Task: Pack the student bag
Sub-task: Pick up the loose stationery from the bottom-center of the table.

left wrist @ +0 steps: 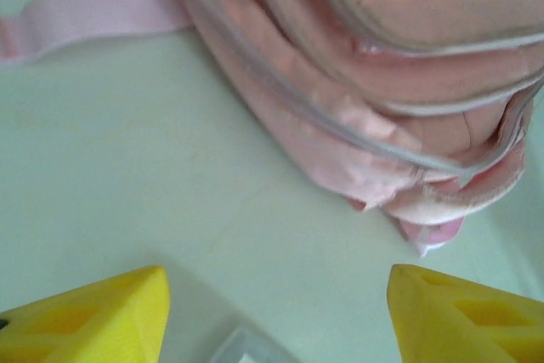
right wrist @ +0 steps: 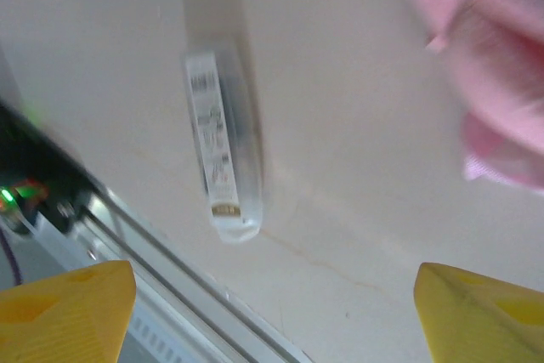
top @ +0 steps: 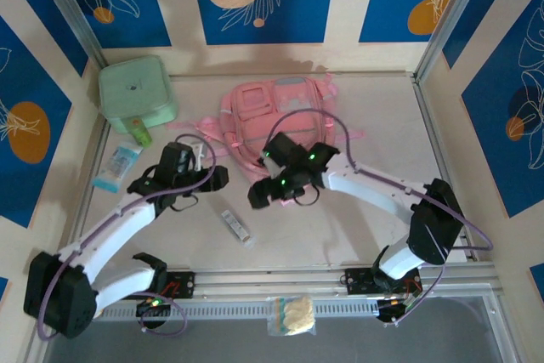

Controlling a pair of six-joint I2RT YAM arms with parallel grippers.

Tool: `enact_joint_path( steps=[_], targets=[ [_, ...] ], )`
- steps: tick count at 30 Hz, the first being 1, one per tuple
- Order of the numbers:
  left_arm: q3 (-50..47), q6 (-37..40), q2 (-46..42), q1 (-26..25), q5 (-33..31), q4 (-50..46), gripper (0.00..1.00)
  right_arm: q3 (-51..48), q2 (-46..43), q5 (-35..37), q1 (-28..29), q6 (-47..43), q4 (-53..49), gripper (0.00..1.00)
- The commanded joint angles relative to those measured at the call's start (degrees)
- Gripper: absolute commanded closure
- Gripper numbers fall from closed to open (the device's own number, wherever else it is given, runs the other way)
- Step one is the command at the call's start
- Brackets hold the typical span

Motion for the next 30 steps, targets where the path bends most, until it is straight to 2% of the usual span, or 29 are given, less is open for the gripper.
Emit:
enact_joint_path(
  steps=[1,6,10,15,27,30],
  targets=[
    [-3.4,-4.2,-6.4,0.5,0.7,-3.7,0.29,-2.7,2.6,1.7,4.4,-2.6,1.4,0.14],
    [-6.4,-4.7,-14.5,0.6,-2.7,-9.8,0.19,-2.8,7.4,3.4,11.4,-0.1,4.4,0.15],
    [-7.6,-5.7,-18.6,0.6,-4.5,-12.3,0.16,-1.9,11.3,6.2,15.3,1.0,7.0,0.16],
    [-8.8,-8.3,-21.4,0.6,-7.3,-13.2,0.12,-0.8,15.6,7.8,17.0,1.9,10.5,0.21],
    [-9.4,-9.8,-23.7,0.6,-10.5,-14.4,0.08,5.5,22.2,19.0,18.9,1.8,7.0,0.27],
    [-9.6,-10.0,-23.8,0.6,-11.1,-14.5,0.07,6.8,23.6,19.4,19.4,0.8,6.5,0.30]
  ],
)
